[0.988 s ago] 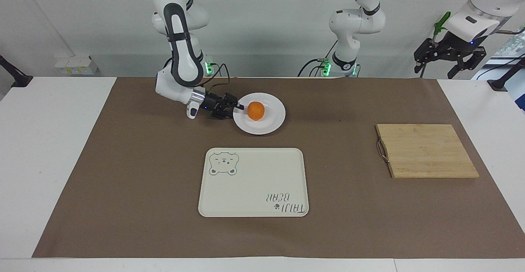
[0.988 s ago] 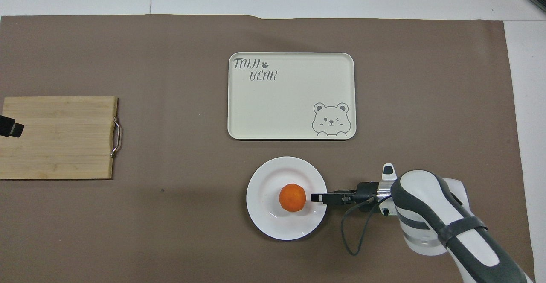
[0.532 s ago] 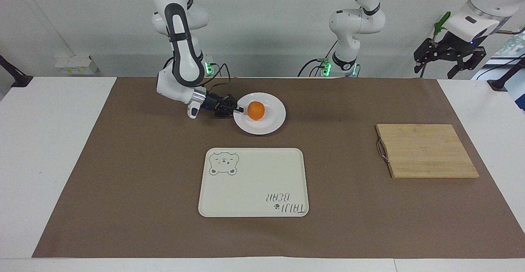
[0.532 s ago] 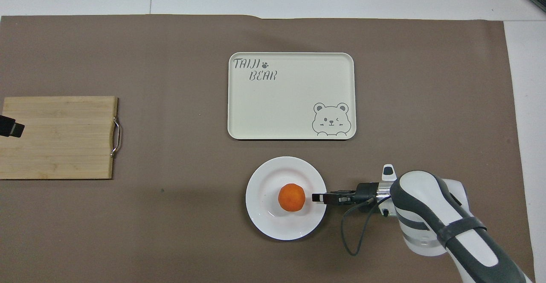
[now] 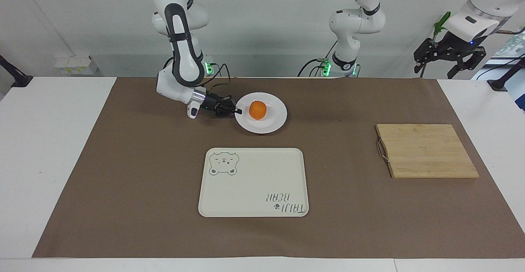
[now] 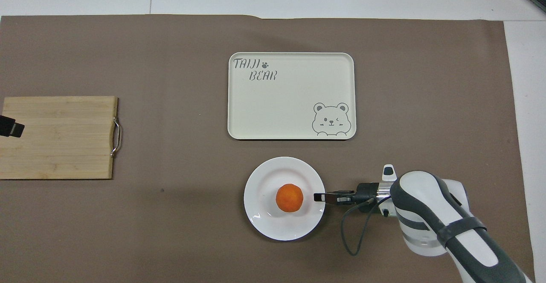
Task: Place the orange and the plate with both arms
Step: 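Grip the plate rim with the right gripper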
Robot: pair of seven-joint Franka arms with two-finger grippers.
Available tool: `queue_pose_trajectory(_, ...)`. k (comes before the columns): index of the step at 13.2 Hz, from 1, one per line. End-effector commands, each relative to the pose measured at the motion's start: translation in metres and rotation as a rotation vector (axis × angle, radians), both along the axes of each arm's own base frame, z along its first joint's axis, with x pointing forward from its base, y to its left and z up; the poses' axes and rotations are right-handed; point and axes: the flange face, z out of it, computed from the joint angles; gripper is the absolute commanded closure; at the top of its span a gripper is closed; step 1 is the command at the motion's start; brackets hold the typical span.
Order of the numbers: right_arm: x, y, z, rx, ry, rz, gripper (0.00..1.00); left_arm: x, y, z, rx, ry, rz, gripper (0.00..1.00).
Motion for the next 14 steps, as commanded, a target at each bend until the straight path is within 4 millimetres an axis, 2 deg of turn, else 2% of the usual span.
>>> queue_pose_trajectory(1,-0.002,0.000,0.005,0.008,-0.005,-0.036,1.00,-0.008,0.002,0.001,0.016,0.003,0.011,0.00)
queue_pose_trajectory(7,0.008,0.004,0.010,0.025,0.017,-0.051,1.00,-0.008,0.003,0.001,0.016,0.003,0.012,0.00)
queue_pose_trajectory(14,0.020,0.000,0.024,0.101,0.029,-0.055,1.00,-0.008,0.002,0.001,0.016,0.003,0.011,0.00)
